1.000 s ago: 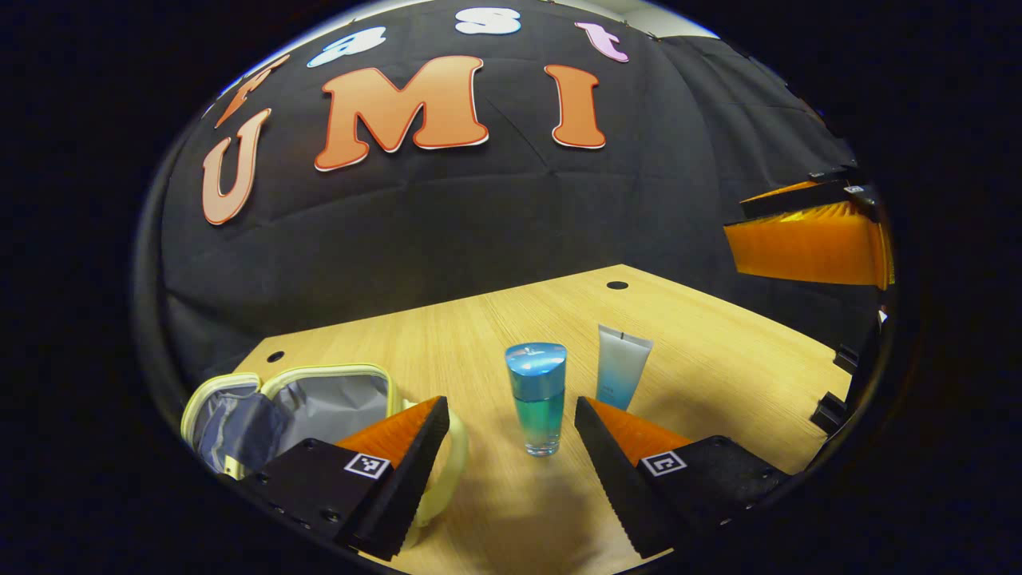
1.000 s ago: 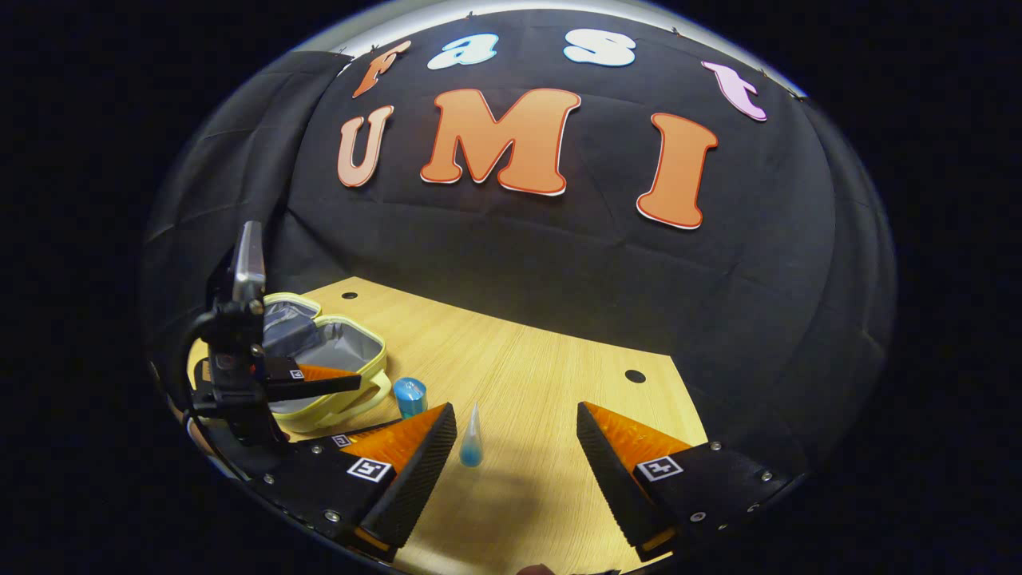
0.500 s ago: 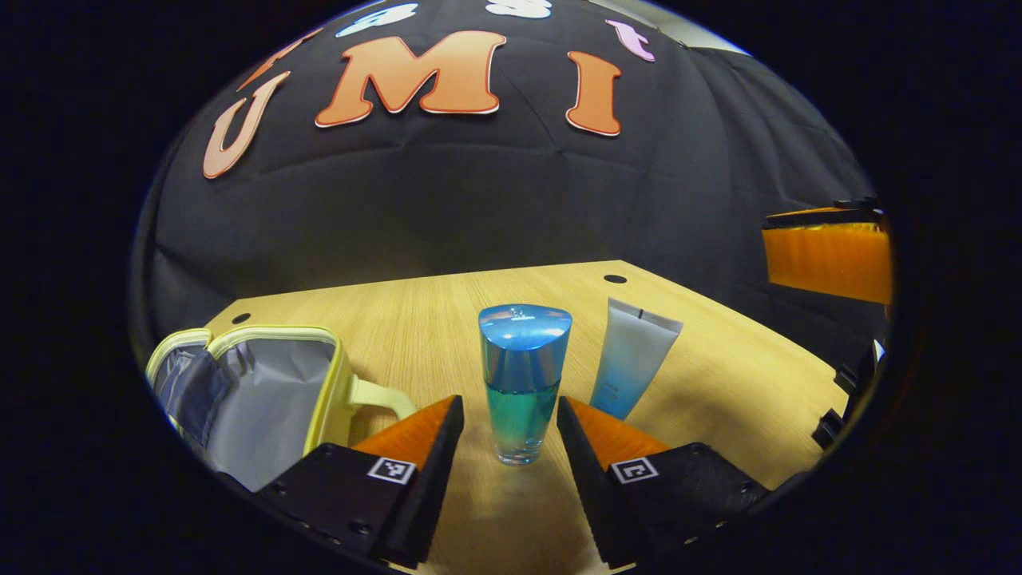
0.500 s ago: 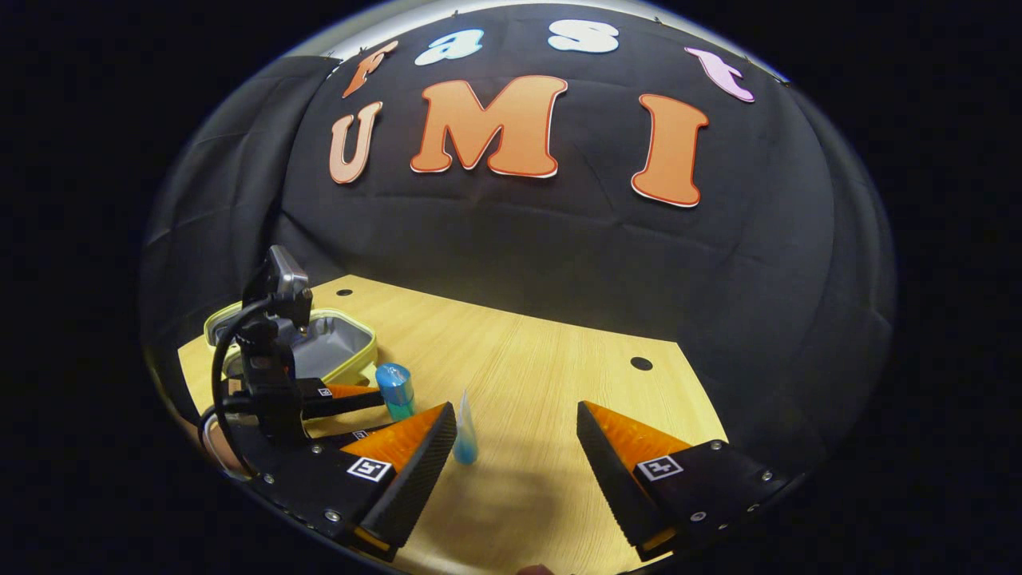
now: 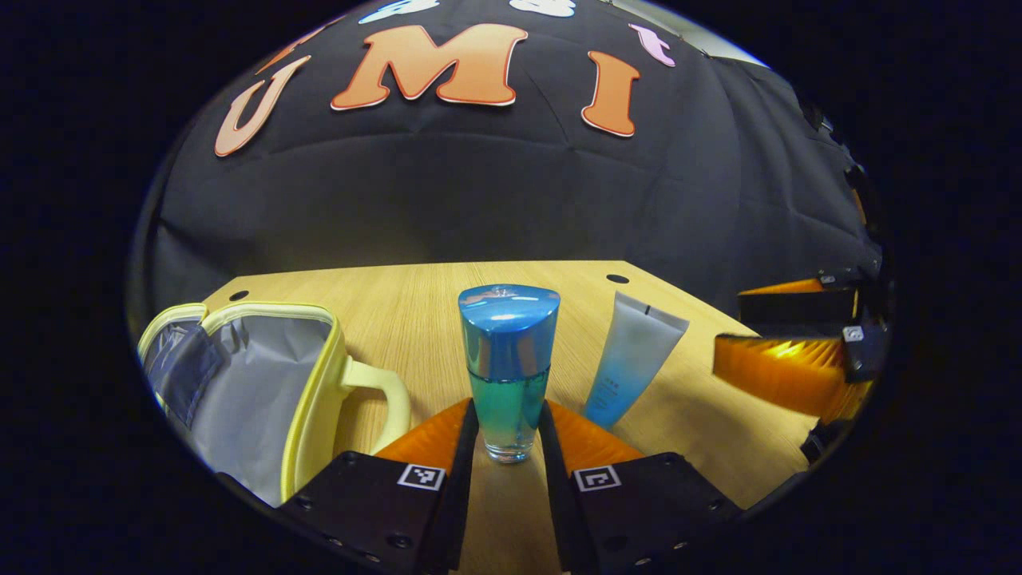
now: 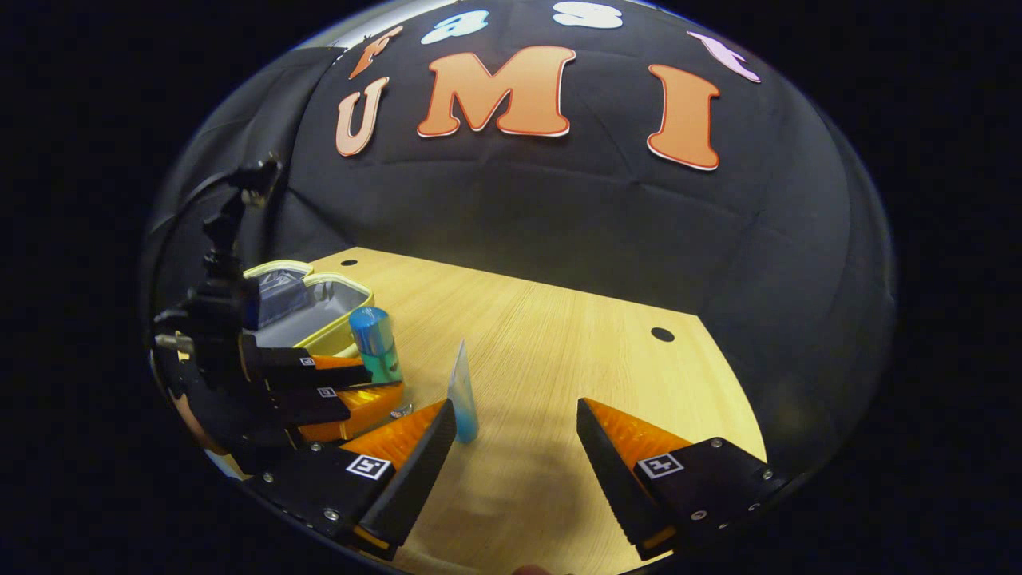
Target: First open the suitcase, pack the skin care products into it, and then close the suitcase.
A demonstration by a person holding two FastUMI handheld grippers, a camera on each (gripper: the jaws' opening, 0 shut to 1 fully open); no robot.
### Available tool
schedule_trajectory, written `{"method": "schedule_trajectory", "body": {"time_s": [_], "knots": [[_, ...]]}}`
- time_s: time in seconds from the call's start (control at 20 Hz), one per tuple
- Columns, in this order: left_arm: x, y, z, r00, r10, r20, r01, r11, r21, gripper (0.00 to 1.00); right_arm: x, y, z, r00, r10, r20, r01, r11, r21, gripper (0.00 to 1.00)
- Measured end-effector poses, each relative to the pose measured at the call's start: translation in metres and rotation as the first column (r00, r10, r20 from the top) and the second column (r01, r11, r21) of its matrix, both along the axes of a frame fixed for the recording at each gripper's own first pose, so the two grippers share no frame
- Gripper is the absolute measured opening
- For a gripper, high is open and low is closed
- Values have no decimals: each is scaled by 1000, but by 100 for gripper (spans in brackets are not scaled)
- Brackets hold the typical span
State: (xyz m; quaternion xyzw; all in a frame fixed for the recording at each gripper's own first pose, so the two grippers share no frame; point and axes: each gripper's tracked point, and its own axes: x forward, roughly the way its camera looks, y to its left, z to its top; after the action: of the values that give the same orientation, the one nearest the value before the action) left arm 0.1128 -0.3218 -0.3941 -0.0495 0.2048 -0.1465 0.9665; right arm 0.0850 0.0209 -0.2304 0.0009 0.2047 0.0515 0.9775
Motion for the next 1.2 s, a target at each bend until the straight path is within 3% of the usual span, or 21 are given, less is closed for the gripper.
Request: {"method": "schedule_trajectory", "body": {"time_s": [0.6, 0.7, 0.9, 1.0, 1.05, 1.2], "knots": [[-2, 57, 108, 990, 98, 103, -104, 993, 53, 44, 34, 54, -40, 988, 148, -38, -143, 984, 107, 96], [-8, 70, 122, 986, 128, 104, -135, 989, 66, 44, 40, 58, -46, 987, 155, -51, -149, 982, 116, 91], [-21, 97, 138, 980, 178, 90, -186, 978, 95, 44, 45, 60, -71, 979, 162, -127, -146, 982, 122, 65], [-28, 113, 143, 975, 207, 84, -215, 970, 114, 44, 48, 59, -71, 981, 148, -124, -130, 982, 140, 58], [-30, 120, 145, 971, 223, 80, -232, 965, 121, 44, 50, 59, -70, 982, 140, -127, -120, 980, 157, 44], [-36, 144, 155, 961, 263, 85, -273, 952, 142, 44, 47, 62, -61, 979, 145, -144, -116, 975, 189, 41]]}}
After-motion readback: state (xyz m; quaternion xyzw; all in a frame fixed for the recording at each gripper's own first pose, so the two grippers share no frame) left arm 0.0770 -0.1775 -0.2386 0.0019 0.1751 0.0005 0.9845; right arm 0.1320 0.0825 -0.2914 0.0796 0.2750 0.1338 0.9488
